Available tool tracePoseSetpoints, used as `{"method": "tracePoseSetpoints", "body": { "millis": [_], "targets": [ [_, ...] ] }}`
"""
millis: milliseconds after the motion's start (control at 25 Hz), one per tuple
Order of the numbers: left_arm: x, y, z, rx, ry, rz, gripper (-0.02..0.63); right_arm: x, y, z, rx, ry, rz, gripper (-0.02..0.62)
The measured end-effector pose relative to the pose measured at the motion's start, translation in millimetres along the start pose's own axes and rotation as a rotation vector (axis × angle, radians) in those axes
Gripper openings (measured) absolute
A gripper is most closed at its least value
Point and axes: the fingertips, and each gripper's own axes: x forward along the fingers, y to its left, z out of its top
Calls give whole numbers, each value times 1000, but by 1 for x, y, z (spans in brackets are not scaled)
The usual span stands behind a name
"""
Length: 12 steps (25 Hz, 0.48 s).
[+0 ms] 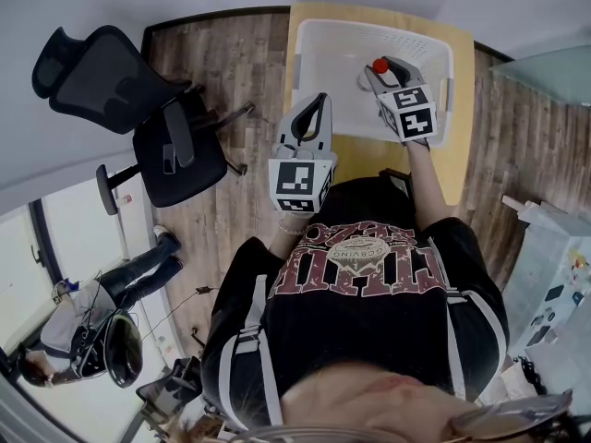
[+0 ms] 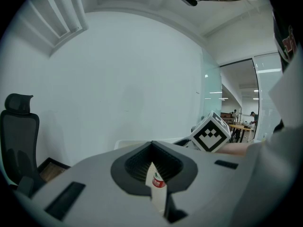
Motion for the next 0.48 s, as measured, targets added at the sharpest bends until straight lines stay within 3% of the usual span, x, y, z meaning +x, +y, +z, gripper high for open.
{"method": "tracePoseSetpoints", "body": {
  "millis": [480],
  "targets": [
    [-5, -8, 2, 8, -11, -31, 46, -26, 3, 18, 14, -79, 9, 167]
  ]
}}
